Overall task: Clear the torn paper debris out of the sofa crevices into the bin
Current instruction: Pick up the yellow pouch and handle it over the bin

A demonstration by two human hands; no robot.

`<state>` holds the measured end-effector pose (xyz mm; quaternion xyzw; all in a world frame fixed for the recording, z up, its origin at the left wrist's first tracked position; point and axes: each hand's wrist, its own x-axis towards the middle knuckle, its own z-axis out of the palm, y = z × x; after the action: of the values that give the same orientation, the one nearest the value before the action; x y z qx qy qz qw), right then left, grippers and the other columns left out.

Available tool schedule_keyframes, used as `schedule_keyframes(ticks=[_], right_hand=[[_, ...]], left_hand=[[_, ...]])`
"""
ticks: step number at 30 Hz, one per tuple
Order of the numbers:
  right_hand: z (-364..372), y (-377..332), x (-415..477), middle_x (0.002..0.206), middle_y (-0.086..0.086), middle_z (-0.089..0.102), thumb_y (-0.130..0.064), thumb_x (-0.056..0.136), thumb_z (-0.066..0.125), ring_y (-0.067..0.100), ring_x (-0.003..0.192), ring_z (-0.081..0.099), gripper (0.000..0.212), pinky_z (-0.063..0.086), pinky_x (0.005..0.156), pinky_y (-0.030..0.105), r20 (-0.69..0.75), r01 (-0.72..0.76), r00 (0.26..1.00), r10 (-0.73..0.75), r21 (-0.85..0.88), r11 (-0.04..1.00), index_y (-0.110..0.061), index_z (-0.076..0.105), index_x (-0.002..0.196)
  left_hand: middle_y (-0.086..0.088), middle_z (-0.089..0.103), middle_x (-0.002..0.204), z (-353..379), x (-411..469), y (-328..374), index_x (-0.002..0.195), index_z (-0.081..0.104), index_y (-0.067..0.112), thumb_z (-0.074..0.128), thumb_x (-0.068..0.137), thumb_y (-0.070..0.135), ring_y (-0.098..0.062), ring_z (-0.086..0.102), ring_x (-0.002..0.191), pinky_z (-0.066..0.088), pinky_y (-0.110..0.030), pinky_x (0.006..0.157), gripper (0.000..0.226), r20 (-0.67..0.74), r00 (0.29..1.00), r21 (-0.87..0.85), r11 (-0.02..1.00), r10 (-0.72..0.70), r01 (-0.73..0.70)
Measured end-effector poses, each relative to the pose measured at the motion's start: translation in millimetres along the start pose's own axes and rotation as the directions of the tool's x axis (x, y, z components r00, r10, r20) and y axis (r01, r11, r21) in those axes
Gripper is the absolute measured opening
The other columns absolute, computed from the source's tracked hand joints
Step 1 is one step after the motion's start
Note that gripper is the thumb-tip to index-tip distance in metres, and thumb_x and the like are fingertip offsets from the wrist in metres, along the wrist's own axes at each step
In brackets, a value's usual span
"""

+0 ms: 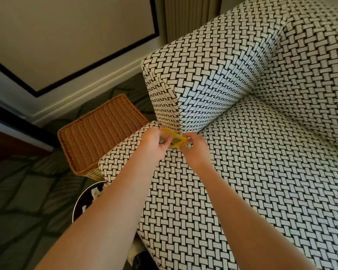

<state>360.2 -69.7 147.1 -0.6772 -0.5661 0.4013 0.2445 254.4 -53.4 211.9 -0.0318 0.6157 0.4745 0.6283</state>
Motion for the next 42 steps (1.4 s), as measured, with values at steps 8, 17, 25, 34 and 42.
schedule_keyframes(ticks=[8, 17, 25, 34, 42], right_hand=[[5.8, -3.9, 2.5, 0.098, -0.002, 0.061, -0.019, 0.085, 0.063, 0.009, 0.078, 0.05, 0.015, 0.034, 0.054, 0.013, -0.07, -0.112, 0.99, 0.125, 0.169, 0.979, -0.014, 0.066, 0.099], [21.6, -17.0, -20.9, 0.07, -0.004, 0.059, -0.018, 0.086, 0.063, 0.018, 0.061, 0.065, 0.012, 0.052, 0.056, 0.026, -0.072, -0.094, 0.99, 0.119, 0.285, 0.954, -0.01, 0.065, 0.094], [49.6, -60.0, -43.0, 0.056, 0.0, 0.057, -0.022, 0.089, 0.059, 0.001, 0.034, 0.054, 0.025, 0.045, 0.039, 0.016, -0.091, -0.003, 0.995, 0.037, 0.342, 0.94, -0.014, 0.05, 0.068], [95.9, -109.6, -37.7, 0.076, 0.005, 0.065, -0.026, 0.089, 0.058, 0.021, 0.072, 0.065, 0.02, 0.056, 0.065, 0.031, 0.072, 0.028, 0.996, -0.049, 0.275, 0.961, -0.007, 0.062, 0.082], [148.0, -148.6, -14.3, 0.075, 0.01, 0.066, -0.018, 0.097, 0.045, 0.016, 0.057, 0.064, 0.023, 0.056, 0.052, 0.027, 0.419, -0.04, 0.901, -0.108, 0.33, 0.943, -0.004, 0.061, 0.088]], left_hand=[[-0.016, 0.044, 0.135, -12.4, 20.1, 7.0, 0.13, 0.037, 0.0, 0.037, 0.096, 0.011, -0.029, 0.045, 0.124, 0.039, -0.038, 0.106, 0.036, -0.014, 0.999, 0.096, 0.994, -0.042, 0.043], [-0.015, 0.06, 0.098, -35.2, -1.6, 25.2, 0.118, 0.051, -0.004, 0.04, 0.094, 0.002, -0.025, 0.058, 0.104, 0.045, -0.035, 0.1, 0.026, 0.153, 0.987, 0.375, 0.921, 0.051, -0.106], [-0.003, 0.063, 0.096, -75.7, -18.7, 30.1, 0.092, 0.059, 0.016, 0.055, 0.088, 0.002, -0.014, 0.061, 0.086, 0.053, -0.03, 0.082, 0.015, 0.255, 0.894, 0.768, 0.485, 0.369, -0.419], [0.002, 0.067, 0.106, -142.8, -15.5, 45.9, 0.103, 0.051, 0.018, 0.072, 0.078, 0.024, -0.007, 0.06, 0.094, 0.046, -0.018, 0.079, 0.034, 0.386, 0.753, 0.786, 0.238, 0.532, -0.571], [0.006, 0.067, 0.086, -192.1, 31.4, 82.2, 0.097, 0.069, 0.011, 0.063, 0.085, 0.007, -0.006, 0.063, 0.085, 0.039, -0.002, 0.067, 0.014, 0.288, 0.573, 0.829, 0.1, 0.767, -0.551]])
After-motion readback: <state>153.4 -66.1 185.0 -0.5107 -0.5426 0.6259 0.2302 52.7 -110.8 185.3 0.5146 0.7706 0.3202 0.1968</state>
